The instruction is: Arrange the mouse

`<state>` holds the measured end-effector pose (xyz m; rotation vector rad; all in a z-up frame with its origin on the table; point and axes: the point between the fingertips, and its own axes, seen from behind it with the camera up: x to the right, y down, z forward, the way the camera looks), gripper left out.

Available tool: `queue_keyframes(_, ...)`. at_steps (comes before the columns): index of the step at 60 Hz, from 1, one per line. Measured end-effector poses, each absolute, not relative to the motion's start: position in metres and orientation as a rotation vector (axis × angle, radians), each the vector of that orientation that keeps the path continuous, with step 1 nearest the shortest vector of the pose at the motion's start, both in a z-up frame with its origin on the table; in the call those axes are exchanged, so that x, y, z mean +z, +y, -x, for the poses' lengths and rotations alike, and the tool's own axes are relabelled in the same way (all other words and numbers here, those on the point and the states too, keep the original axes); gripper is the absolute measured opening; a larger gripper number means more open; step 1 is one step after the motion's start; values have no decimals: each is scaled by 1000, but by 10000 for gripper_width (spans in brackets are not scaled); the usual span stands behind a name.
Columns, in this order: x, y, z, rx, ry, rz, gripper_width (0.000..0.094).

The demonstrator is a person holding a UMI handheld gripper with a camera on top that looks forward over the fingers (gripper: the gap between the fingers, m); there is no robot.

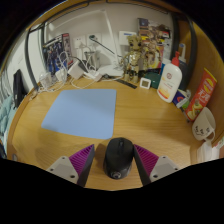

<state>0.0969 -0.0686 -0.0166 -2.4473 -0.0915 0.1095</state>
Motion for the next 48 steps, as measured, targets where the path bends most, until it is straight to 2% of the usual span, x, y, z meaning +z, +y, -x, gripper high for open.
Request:
queue_keyframes(4, -16, -69, -94, 109, -117, 2441, 698)
queue_keyframes(5, -16, -69, -93, 112, -118, 2440, 630)
queue_keyframes(6, -16, -69, -93, 110, -120, 2438, 699)
queue_keyframes(9, -15, -68, -92, 107, -111, 2433, 467)
queue_keyframes(16, -15, -69, -92, 68, -88, 2419, 460)
queue_keyframes(30, -13, -70, -93, 28, -39, 2397, 268)
queue_keyframes(35, -12, -73, -93, 22, -8, 2408, 264)
queue_keyframes(41, 25, -70, -104, -1, 54, 2363, 266)
queue_keyframes(48, 121, -53, -124, -41, 126, 2217, 265)
